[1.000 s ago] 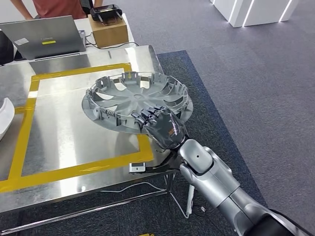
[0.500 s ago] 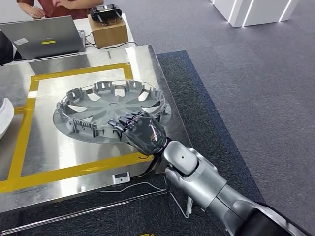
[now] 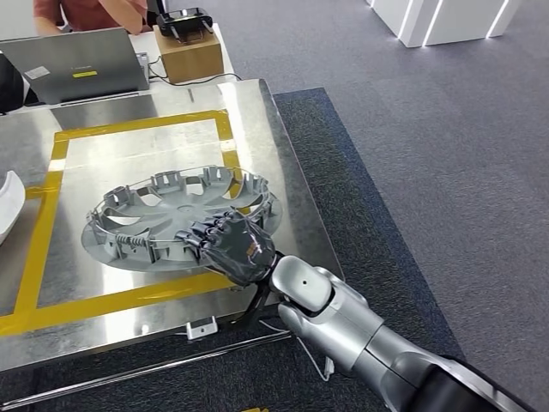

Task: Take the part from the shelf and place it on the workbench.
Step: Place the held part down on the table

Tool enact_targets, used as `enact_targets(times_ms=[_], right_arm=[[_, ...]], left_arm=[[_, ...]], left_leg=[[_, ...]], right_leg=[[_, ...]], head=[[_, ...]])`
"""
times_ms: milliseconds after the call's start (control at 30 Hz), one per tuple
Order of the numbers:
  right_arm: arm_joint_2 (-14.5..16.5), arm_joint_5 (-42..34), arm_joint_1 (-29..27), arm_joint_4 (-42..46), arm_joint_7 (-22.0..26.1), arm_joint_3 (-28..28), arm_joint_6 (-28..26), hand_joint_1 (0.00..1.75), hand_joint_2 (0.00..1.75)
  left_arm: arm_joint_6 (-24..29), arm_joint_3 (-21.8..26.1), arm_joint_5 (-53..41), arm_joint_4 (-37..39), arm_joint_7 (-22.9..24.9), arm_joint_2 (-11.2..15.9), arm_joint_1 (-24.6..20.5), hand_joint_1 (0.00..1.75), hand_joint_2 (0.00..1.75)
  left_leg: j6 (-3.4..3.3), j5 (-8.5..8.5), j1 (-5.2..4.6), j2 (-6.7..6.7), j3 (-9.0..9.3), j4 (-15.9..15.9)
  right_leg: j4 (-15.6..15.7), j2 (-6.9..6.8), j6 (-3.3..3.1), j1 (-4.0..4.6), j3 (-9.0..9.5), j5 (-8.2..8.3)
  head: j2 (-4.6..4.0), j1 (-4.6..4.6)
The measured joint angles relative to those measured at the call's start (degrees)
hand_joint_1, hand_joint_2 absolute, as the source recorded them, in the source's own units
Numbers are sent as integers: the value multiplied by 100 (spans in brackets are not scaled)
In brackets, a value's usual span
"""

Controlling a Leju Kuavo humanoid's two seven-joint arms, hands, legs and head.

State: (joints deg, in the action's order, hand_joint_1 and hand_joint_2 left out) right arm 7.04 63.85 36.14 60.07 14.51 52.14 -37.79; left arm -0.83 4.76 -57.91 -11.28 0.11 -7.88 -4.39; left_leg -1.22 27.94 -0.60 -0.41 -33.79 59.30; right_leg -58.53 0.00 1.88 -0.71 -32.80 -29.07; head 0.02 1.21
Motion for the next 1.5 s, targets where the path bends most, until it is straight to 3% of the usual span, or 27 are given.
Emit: enact_targets(times_ms=[400,900,1067,1133,1200,1300,1333,1367,1400,1467,1500], right_arm=[[22,-223,-1,-433,-63,9,-67,175,175],[340,808,-424,187,-210,-1049,-111,175,175],[414,860,-463,266,-211,-1150,-111,175,175],[449,893,-466,293,-212,-1186,-111,175,175],[472,917,-460,320,-216,-1216,-113,175,175],[476,935,-457,333,-217,-1247,-115,175,175],[476,939,-471,333,-215,-1252,-115,175,175],[476,943,-490,333,-213,-1256,-115,175,175],[476,945,-507,333,-211,-1258,-115,175,175],[476,948,-522,333,-212,-1268,-114,175,175],[476,947,-520,333,-212,-1273,-115,175,175]], left_arm=[[121,-63,110,0,-2,48,39,0,0],[188,-93,196,0,7,66,66,0,0],[186,-105,186,0,25,78,64,0,0],[185,-112,173,-1,31,81,60,0,0],[181,-130,155,-2,33,81,48,0,0],[173,-185,145,-2,55,79,35,0,0],[171,-196,144,-2,66,80,37,0,0],[170,-201,144,-2,75,80,39,0,0],[170,-202,143,-2,81,80,38,0,0],[167,-204,144,-3,83,77,30,0,0],[164,-204,144,-3,84,75,23,0,0]], left_leg=[[0,0,0,0,0,0],[-2,2,-4,1,-2,6],[-23,10,-24,-1,-17,30],[-60,-16,-8,-1,-2,-13],[-111,-64,27,0,34,-94],[-141,-92,41,-16,38,-129],[-139,-91,40,-29,36,-128],[-136,-88,39,-50,38,-127],[-130,-84,39,-80,42,-123],[-98,-69,40,-151,40,-111],[-68,-65,41,-186,22,-94]], right_leg=[[0,1,0,0,0,0],[5,2,2,-2,-4,2],[24,0,35,-22,-2,23],[25,-3,57,-24,-15,16],[-148,-4,79,-13,-117,-111],[-1134,-4,83,-4,-611,-577],[-1412,-4,78,-3,-761,-642],[-1496,-3,68,-1,-823,-593],[-1354,2,53,0,-778,-437],[-647,101,5,-1,-465,-32],[-316,162,-19,-2,-306,82]], head=[[0,1],[-1,0],[-1,-2],[-1,-3],[-1,10],[-2,32],[-2,30],[-2,29],[-2,31],[-2,31],[-1,28]])
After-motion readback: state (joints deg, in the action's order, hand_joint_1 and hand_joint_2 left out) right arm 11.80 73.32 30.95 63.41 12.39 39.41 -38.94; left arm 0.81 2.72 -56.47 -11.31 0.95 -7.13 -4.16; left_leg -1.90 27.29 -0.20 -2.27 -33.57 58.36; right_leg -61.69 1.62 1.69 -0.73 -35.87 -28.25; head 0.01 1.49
